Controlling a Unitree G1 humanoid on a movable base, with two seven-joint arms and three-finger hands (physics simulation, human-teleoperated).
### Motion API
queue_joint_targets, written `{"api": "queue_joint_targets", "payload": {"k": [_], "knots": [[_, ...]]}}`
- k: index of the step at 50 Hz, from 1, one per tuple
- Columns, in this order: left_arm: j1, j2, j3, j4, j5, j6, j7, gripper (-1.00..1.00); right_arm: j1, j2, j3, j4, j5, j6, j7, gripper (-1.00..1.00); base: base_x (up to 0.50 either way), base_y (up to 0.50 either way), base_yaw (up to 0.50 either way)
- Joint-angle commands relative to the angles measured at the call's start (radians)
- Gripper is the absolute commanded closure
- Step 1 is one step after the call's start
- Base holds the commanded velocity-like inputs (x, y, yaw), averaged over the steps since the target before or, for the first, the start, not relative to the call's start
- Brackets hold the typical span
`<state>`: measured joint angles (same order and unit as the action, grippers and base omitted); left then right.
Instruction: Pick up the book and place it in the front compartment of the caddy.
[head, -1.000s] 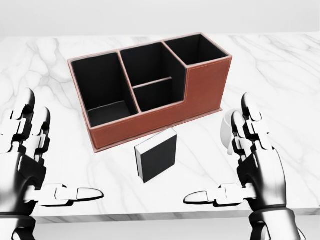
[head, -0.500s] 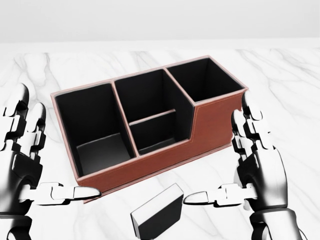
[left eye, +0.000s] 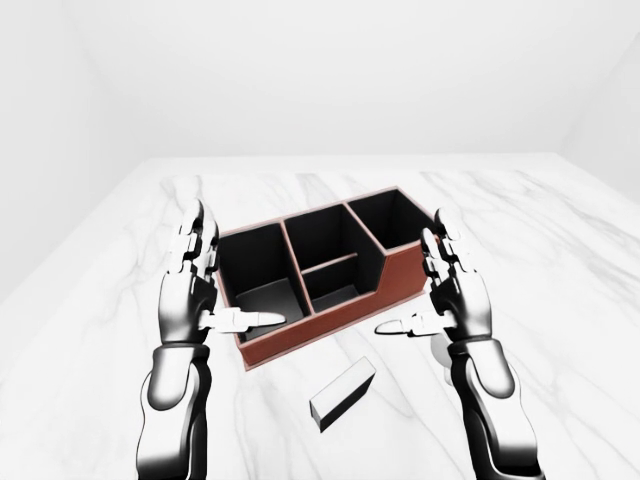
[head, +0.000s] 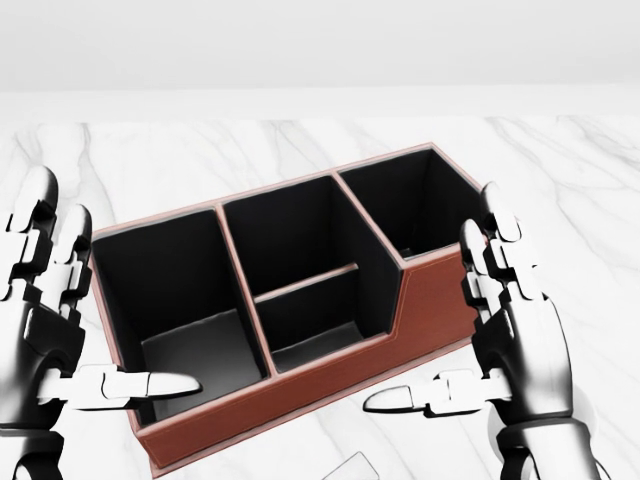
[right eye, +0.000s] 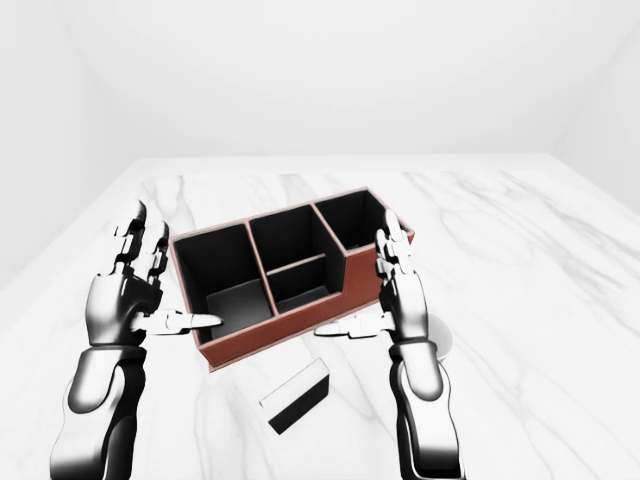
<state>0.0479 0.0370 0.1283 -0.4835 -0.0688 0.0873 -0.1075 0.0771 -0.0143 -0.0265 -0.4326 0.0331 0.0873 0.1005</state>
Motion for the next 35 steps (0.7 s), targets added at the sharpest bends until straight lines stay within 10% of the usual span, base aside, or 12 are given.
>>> {"api": "queue_joint_targets", "payload": {"k": [1, 35], "knots": [[0.003, 0.001, 0.003, 0.0, -0.002, 0.0, -0.001, -0.97, 0.013, 0.002, 0.004, -0.029, 0.023, 0.0, 0.02, -1.0, 0.0, 0.0, 0.0], [-0.01, 0.009, 0.021, 0.013, -0.01, 0.0, -0.002, -0.97, -0.019, -0.013, 0.029, -0.076, -0.114, 0.0, 0.036, -1.0, 0.09, 0.0, 0.0]]}}
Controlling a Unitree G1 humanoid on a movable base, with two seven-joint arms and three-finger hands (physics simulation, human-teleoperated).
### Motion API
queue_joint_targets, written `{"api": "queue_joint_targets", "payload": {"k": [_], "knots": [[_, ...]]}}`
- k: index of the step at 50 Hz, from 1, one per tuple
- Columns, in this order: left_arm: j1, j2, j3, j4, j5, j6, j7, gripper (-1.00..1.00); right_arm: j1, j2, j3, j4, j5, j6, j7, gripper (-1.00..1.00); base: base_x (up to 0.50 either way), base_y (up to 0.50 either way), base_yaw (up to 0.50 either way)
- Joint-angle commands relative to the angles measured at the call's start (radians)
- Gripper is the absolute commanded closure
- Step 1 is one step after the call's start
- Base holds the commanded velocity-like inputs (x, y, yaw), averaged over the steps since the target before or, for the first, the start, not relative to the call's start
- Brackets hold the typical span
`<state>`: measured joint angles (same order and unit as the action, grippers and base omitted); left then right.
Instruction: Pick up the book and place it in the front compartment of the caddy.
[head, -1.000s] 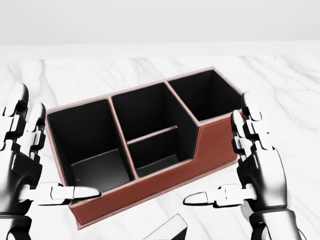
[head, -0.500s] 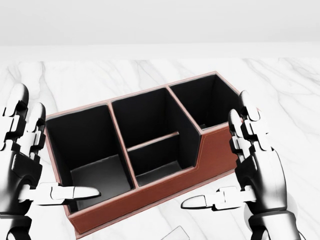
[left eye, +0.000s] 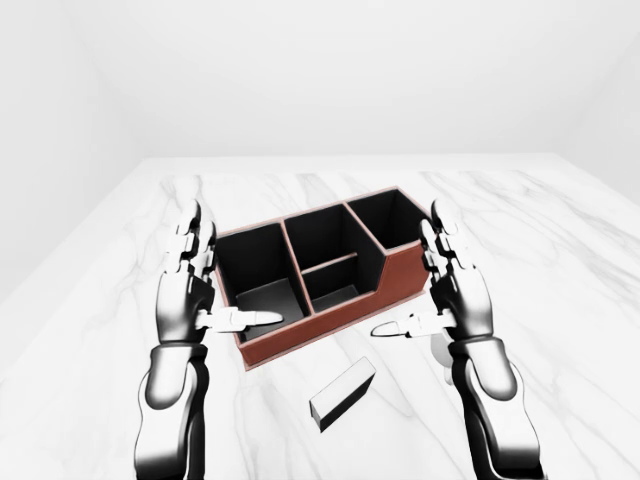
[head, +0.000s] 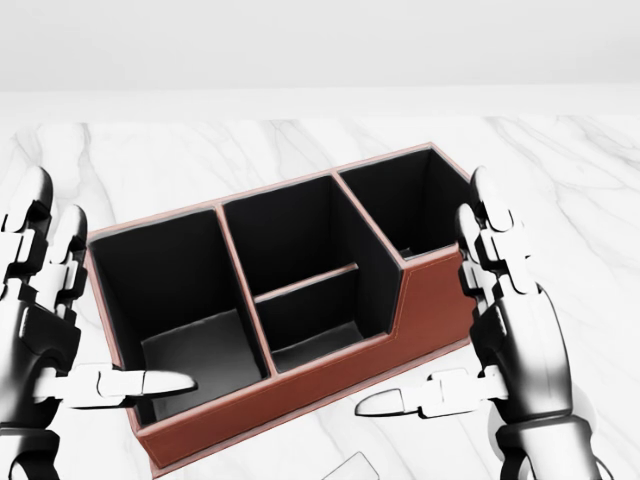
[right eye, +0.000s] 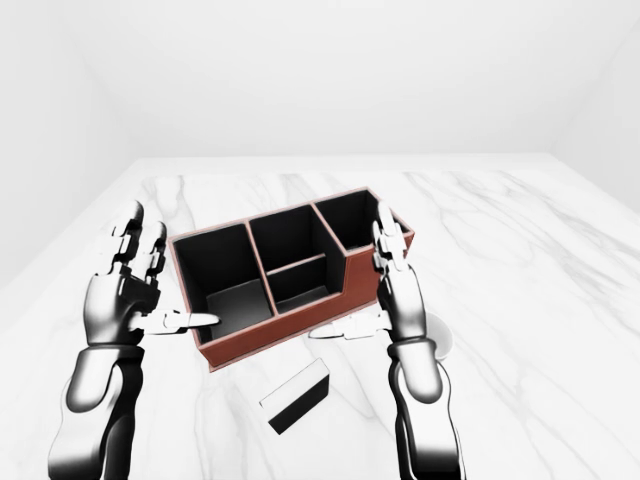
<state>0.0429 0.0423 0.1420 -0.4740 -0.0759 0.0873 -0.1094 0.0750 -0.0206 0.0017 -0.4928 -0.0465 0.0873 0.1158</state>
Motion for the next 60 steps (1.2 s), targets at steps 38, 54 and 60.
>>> {"api": "queue_joint_targets", "payload": {"k": [38, 54, 60], "knots": [[-0.005, 0.002, -0.003, 0.038, 0.008, 0.0, -0.001, -0.97, 0.009, -0.025, 0.016, -0.083, -0.172, 0.0, 0.174, -1.0, 0.0, 0.0, 0.0], [-0.006, 0.001, -0.005, 0.042, 0.009, 0.0, 0.003, -0.97, 0.064, -0.021, 0.032, -0.172, -0.213, 0.0, 0.214, -1.0, 0.0, 0.0, 0.0], [-0.007, 0.002, -0.005, 0.05, 0.009, 0.0, 0.002, -0.97, 0.108, -0.021, 0.057, -0.2, -0.232, 0.0, 0.22, -1.0, 0.0, 0.0, 0.0]]}}
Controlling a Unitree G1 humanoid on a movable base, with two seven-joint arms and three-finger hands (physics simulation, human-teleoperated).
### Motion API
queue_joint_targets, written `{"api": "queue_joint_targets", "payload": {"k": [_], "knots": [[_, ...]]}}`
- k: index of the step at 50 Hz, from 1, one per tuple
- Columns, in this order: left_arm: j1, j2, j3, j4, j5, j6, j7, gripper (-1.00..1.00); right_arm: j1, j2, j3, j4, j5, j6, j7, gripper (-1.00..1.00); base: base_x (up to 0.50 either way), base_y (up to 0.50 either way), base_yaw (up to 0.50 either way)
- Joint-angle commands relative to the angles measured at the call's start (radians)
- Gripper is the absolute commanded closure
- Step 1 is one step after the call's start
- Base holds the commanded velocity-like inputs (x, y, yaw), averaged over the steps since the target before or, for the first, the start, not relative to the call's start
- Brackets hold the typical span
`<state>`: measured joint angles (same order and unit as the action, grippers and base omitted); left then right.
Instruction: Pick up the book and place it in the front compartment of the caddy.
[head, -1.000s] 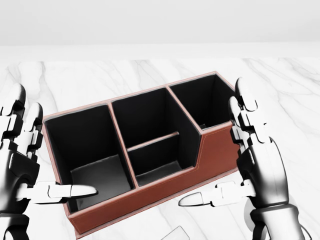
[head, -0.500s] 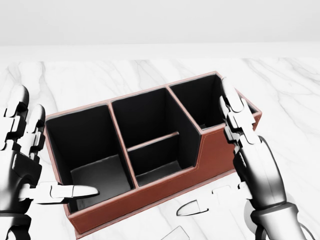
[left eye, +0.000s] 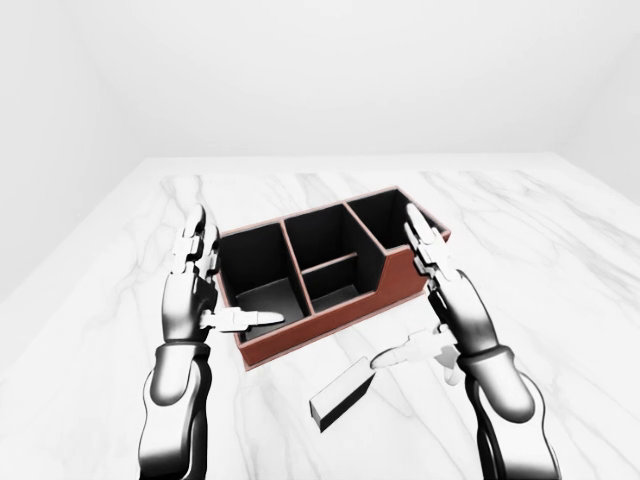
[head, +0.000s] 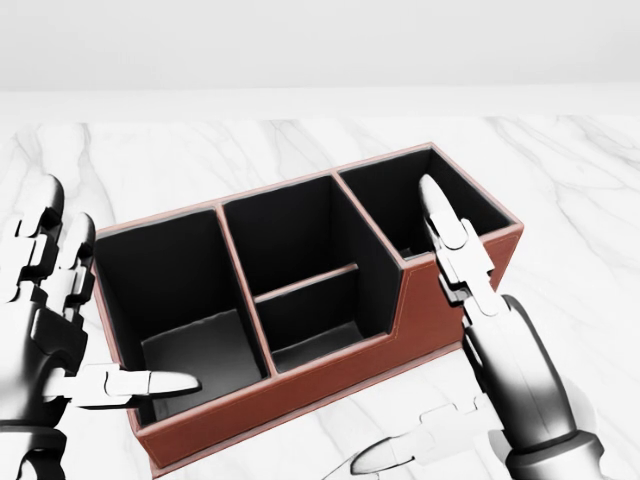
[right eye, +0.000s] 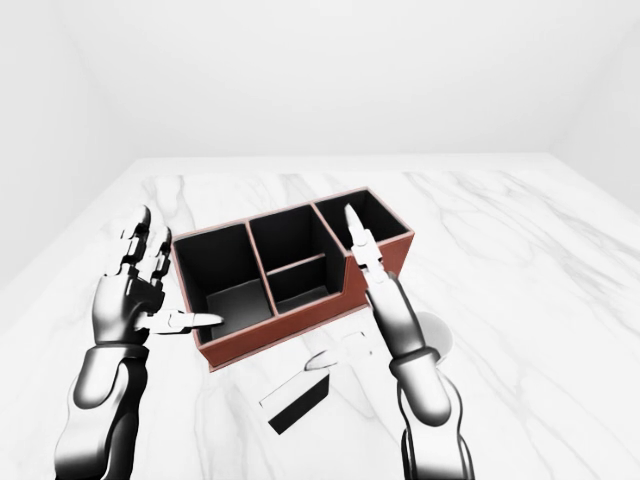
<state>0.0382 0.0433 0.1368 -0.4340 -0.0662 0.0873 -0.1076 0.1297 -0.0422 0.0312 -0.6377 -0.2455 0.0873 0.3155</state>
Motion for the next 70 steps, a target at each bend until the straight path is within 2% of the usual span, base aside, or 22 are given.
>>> {"api": "queue_joint_targets", "payload": {"k": [1, 20, 36, 42, 45, 54, 67, 70], "knots": [[-0.004, 0.002, 0.004, 0.016, -0.002, 0.0, -0.001, -0.97, 0.066, 0.001, 0.036, -0.064, -0.037, 0.0, 0.022, -1.0, 0.0, 0.0, 0.0], [-0.003, 0.003, 0.005, 0.015, -0.002, 0.0, 0.001, -0.97, 0.171, -0.016, 0.072, -0.128, -0.083, 0.0, 0.041, -1.0, 0.0, 0.0, 0.0], [-0.002, 0.002, 0.006, 0.008, -0.001, 0.0, 0.001, -0.97, 0.264, -0.046, 0.149, -0.119, -0.15, -0.001, -0.017, -1.0, 0.0, 0.0, 0.0], [-0.001, 0.002, 0.005, 0.008, -0.001, 0.0, 0.001, -0.97, 0.28, -0.058, 0.165, -0.113, -0.167, -0.029, -0.035, -1.0, 0.0, 0.0, 0.0], [-0.002, 0.002, 0.006, 0.009, -0.001, 0.0, 0.001, -0.97, 0.287, -0.065, 0.17, -0.106, -0.185, -0.054, -0.047, -1.0, 0.0, 0.0, 0.0], [-0.002, 0.003, 0.005, 0.01, -0.001, 0.0, 0.0, -0.97, 0.294, -0.072, 0.181, -0.102, -0.238, -0.089, -0.065, -1.0, 0.0, 0.0, 0.0], [-0.002, 0.002, 0.004, 0.019, 0.001, 0.0, 0.0, -0.98, 0.298, -0.075, 0.201, -0.109, -0.282, -0.108, -0.078, -1.0, 0.0, 0.0, 0.0], [-0.003, 0.002, 0.003, 0.018, 0.002, 0.0, 0.001, -0.97, 0.298, -0.079, 0.207, -0.099, -0.296, -0.125, -0.09, -1.0, 0.0, 0.0, 0.0]]}}
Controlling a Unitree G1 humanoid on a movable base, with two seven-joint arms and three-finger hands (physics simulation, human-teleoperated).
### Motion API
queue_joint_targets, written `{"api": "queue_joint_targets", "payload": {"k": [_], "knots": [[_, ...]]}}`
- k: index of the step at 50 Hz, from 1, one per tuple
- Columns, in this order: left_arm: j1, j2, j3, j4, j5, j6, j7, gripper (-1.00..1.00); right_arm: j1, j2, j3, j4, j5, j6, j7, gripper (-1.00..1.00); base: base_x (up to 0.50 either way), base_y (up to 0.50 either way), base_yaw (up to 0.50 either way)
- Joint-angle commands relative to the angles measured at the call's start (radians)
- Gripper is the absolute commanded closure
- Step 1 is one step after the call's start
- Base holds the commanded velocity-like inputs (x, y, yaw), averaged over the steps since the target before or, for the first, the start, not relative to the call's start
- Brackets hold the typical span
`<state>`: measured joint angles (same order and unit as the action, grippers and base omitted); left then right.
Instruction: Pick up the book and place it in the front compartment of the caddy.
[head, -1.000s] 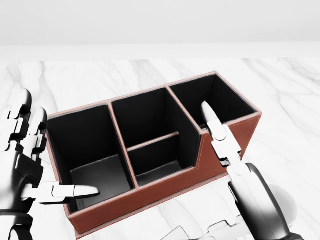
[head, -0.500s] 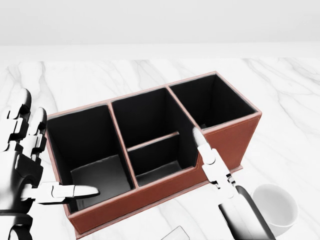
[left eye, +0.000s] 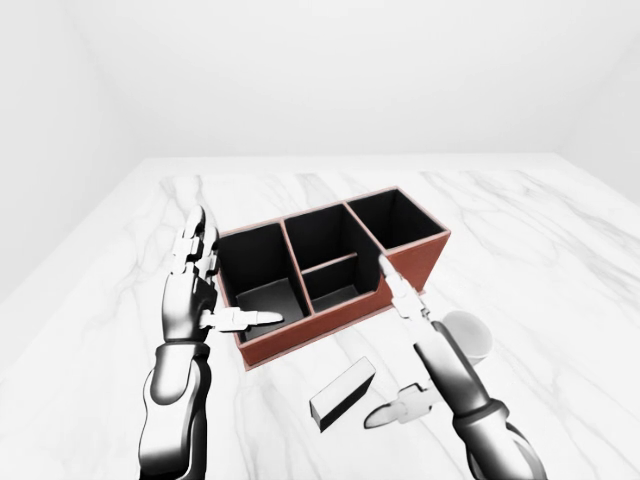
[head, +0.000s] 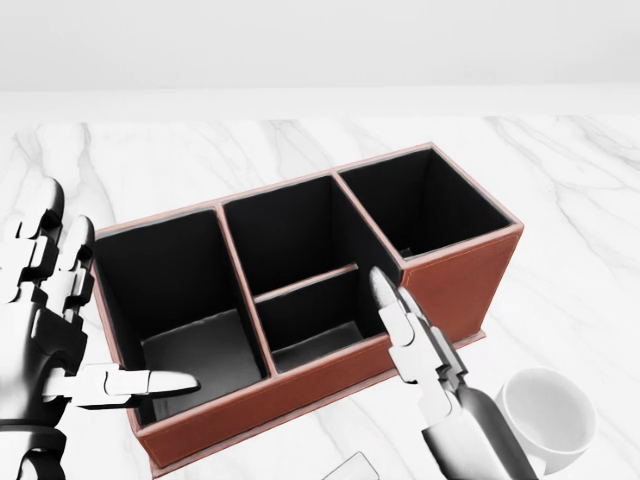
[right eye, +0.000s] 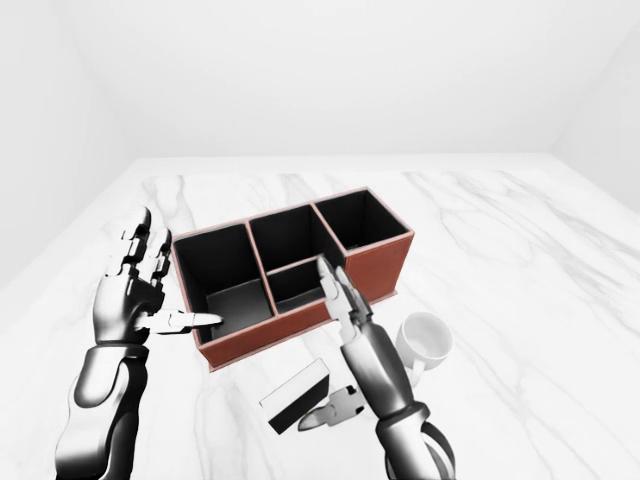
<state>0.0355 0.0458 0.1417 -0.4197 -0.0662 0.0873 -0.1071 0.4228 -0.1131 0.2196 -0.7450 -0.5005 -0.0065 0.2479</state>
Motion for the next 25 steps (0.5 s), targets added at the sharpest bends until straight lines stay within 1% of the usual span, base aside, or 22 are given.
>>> {"api": "queue_joint_targets", "payload": {"k": [1, 3, 4, 5, 12, 14, 21, 25], "knots": [[0.0, 0.0, -0.002, 0.003, 0.002, 0.0, 0.001, -0.97, 0.007, -0.01, 0.022, 0.013, -0.047, -0.04, -0.027, -1.0, 0.0, 0.0, 0.0], [0.0, -0.001, -0.003, -0.001, 0.001, 0.0, 0.0, -0.97, 0.008, -0.011, 0.025, 0.015, -0.053, -0.043, -0.03, -1.0, 0.0, 0.0, 0.0], [0.0, 0.0, -0.002, 0.004, 0.001, 0.0, 0.0, -0.97, 0.008, -0.013, 0.029, 0.023, -0.063, -0.054, -0.038, -1.0, 0.0, 0.0, 0.0], [-0.001, 0.0, -0.001, 0.005, 0.001, 0.0, 0.0, -0.97, 0.008, -0.014, 0.031, 0.027, -0.068, -0.059, -0.04, -1.0, 0.0, 0.0, 0.0], [0.0, 0.001, 0.001, 0.006, -0.001, 0.0, -0.001, -0.97, -0.003, -0.015, 0.045, 0.039, -0.097, -0.069, -0.048, -1.0, 0.0, 0.0, 0.0], [-0.002, 0.001, 0.002, 0.008, -0.002, 0.0, -0.001, -0.97, -0.005, -0.018, 0.049, 0.049, -0.109, -0.081, -0.056, -1.0, 0.0, 0.0, 0.0], [-0.001, 0.001, 0.003, 0.012, -0.002, 0.0, 0.0, -0.97, -0.004, -0.018, 0.057, 0.073, -0.123, -0.081, -0.069, -1.0, 0.0, 0.0, 0.0], [-0.002, 0.001, 0.002, 0.006, -0.001, 0.0, 0.0, -0.97, -0.003, -0.019, 0.085, 0.076, -0.147, -0.081, -0.083, -1.0, 0.0, 0.0, 0.0]]}}
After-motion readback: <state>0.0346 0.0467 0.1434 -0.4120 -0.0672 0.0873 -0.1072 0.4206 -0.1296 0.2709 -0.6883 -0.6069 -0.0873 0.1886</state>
